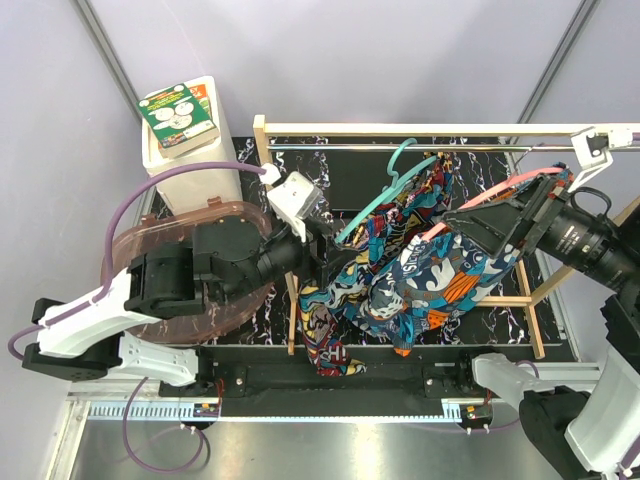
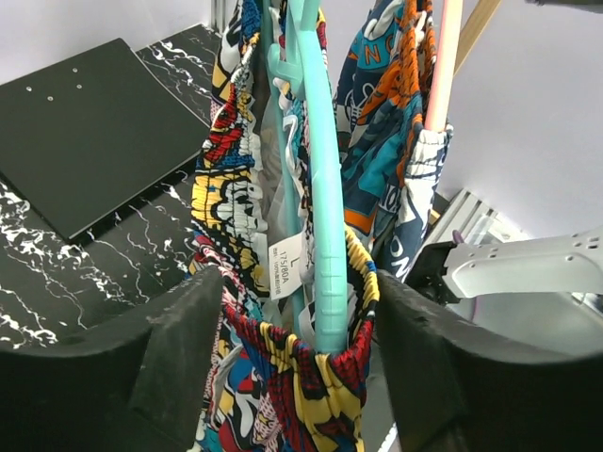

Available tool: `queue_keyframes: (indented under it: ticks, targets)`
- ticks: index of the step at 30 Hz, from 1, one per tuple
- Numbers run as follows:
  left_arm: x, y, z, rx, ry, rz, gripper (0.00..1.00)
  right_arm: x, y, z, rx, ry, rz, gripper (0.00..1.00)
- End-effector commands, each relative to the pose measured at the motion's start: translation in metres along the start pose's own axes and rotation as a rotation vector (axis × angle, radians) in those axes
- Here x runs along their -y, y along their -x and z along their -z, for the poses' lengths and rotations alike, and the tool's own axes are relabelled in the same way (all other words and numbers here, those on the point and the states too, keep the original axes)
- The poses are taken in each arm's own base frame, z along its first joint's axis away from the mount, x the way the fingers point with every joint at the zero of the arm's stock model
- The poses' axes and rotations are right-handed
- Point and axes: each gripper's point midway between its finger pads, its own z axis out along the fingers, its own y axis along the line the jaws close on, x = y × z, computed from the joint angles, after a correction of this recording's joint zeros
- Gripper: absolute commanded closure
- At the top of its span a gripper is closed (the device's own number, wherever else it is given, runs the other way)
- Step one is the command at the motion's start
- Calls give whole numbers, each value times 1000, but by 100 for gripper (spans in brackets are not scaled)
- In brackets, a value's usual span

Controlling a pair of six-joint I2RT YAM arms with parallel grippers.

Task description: Remove the shorts from the hanger

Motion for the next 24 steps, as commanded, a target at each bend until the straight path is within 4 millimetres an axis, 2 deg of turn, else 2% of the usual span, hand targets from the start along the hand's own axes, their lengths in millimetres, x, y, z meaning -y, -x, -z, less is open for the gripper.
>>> queue_keyframes:
  ticks: [1,5,10,15,20,24]
  targets:
    - [5,15,2,40,-11,25,41,-7,0,-3,-1,68,20,0]
    - [8,17,0,41,-16,28,56,-10,-1,-3,-5,82,22,0]
    - [9,19,0,45,-23,26,70,-12,0,-1,-15,83,60,0]
    - [10,22,0,50,-25,11,100,-8,1,1,-15,54,99,0]
    - [7,29,1,72,-13,-16,100,-6,1,1,-12,43,104,1]
    - [-5,37,6,117,29,-40,100,-3,2,-1,-10,35,110,0]
